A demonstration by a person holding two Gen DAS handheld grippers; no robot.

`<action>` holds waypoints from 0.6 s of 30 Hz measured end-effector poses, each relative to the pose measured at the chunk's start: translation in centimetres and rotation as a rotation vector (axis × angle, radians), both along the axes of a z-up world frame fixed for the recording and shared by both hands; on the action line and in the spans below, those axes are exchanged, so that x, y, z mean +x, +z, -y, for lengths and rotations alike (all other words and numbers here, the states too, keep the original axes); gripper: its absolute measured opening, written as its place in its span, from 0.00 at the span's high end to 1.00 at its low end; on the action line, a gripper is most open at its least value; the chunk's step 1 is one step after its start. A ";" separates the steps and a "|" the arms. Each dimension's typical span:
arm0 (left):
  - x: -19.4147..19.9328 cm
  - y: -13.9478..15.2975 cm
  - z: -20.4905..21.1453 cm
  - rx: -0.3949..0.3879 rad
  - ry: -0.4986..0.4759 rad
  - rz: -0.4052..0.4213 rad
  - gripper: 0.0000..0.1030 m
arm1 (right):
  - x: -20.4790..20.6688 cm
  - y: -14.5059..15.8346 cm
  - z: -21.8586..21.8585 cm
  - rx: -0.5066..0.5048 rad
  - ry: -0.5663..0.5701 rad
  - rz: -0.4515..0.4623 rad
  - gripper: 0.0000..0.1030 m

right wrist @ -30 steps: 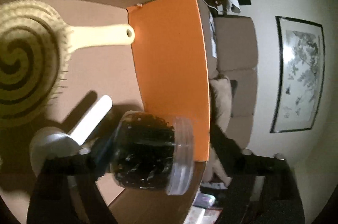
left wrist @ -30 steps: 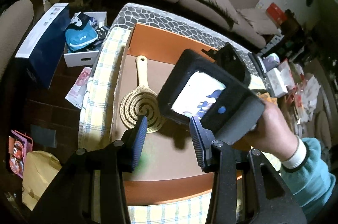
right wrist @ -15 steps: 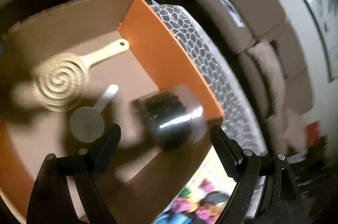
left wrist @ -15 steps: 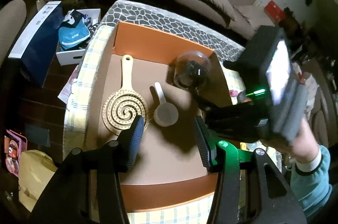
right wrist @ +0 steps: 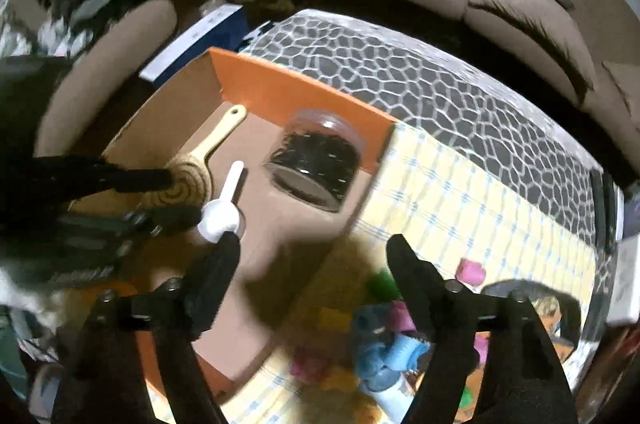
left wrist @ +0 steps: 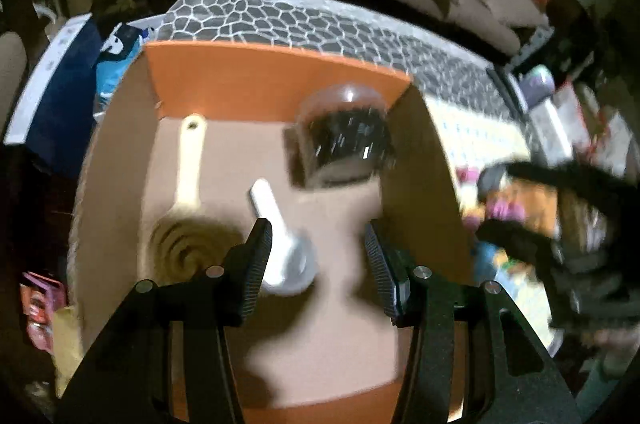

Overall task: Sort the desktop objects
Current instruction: 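Lower the clear jar of black hair ties into the box with the right gripper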

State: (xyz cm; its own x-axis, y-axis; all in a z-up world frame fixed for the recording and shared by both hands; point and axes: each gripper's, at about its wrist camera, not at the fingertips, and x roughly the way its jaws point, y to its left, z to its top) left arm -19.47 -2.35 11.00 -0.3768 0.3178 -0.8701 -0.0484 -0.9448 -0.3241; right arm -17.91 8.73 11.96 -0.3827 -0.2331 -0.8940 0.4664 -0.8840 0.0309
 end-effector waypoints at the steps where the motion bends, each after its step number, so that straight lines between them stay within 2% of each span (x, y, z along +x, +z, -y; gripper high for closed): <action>1: -0.8 -0.2 -0.4 0.002 0.010 0.002 0.56 | 0.0 0.3 -0.8 -0.014 -0.016 -0.005 0.31; 6: -3.8 -1.3 -2.1 0.000 0.022 0.008 0.57 | 1.0 0.6 -3.6 -0.055 -0.061 -0.009 0.32; 8: -4.4 -1.8 -2.7 0.007 0.017 0.007 0.54 | 0.9 0.5 -4.4 -0.056 -0.065 -0.007 0.32; 11: -4.9 -2.0 -2.9 0.045 0.031 0.004 0.55 | 0.7 0.0 -4.9 -0.063 -0.069 -0.007 0.32; 12: -5.1 -1.9 -2.8 0.072 0.036 0.009 0.58 | 0.7 -0.2 -5.0 -0.070 -0.071 -0.006 0.32; 15: -5.3 -0.7 -2.4 0.155 0.055 -0.016 0.58 | 0.9 -0.4 -5.4 -0.088 -0.068 -0.003 0.32; 18: -6.2 -0.8 -3.1 0.088 0.052 -0.005 0.58 | 1.0 -0.6 -5.6 -0.099 -0.068 -0.006 0.32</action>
State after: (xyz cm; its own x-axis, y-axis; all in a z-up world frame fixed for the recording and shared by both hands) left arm -25.66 0.77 10.16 -0.3990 0.3731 -0.8376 -0.0019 -0.9138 -0.4062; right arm -16.93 14.29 11.36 -0.4058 -0.2935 -0.8655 0.4057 -0.9065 0.1172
